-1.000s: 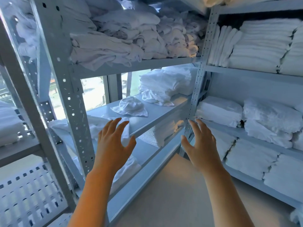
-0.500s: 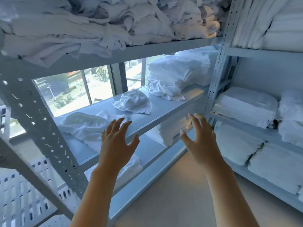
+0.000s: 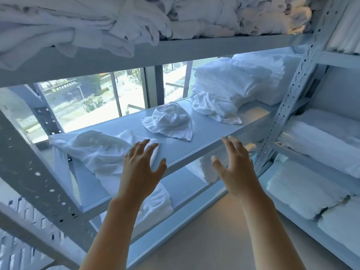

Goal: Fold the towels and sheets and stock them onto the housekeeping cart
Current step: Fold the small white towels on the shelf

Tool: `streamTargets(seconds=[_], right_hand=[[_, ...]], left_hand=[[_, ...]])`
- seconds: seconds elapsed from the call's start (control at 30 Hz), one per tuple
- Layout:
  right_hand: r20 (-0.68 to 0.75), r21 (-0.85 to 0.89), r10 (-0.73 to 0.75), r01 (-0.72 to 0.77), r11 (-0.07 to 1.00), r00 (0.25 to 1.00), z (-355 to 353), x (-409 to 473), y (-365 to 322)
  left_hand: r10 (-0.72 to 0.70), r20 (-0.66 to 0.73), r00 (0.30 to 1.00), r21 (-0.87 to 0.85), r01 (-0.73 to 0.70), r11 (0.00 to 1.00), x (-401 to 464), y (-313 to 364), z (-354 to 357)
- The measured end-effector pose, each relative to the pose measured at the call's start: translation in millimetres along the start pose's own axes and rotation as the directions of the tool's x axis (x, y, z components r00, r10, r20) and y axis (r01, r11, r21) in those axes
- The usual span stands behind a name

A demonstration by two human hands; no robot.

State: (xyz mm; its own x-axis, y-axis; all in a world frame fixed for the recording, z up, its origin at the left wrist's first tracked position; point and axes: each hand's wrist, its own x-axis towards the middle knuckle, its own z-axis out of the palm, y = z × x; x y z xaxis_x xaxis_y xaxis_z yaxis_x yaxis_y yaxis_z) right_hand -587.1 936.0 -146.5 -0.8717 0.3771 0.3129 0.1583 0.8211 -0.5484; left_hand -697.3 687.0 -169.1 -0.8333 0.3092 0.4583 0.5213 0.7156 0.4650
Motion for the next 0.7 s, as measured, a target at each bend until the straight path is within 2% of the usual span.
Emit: streamTargets(seconds=[0.2, 0.43, 0.6, 0.7], right_hand=[[0.037, -0.059, -0.033, 0.035, 0.998, 0.999, 32, 92, -3], [0.069, -0.028, -0.106, 0.108, 0.994, 0.992, 83, 179, -8], [0.107, -0.014, -0.134, 0.136, 0.991, 0.985, 110, 217, -2], [0.125, 0.019, -0.174, 0.173, 0.985, 0.977, 126, 245, 5]], left_hand=[[-0.059, 0.014, 0.998, -0.004, 0.059, 0.998, 75, -28, 33], [-0.111, 0.031, 0.993, 0.033, 0.110, 0.993, 140, -76, 67], [-0.188, 0.031, 0.982, 0.063, 0.186, 0.981, 155, -108, 91], [-0.305, 0.046, 0.951, 0.140, 0.296, 0.945, 158, -132, 108]])
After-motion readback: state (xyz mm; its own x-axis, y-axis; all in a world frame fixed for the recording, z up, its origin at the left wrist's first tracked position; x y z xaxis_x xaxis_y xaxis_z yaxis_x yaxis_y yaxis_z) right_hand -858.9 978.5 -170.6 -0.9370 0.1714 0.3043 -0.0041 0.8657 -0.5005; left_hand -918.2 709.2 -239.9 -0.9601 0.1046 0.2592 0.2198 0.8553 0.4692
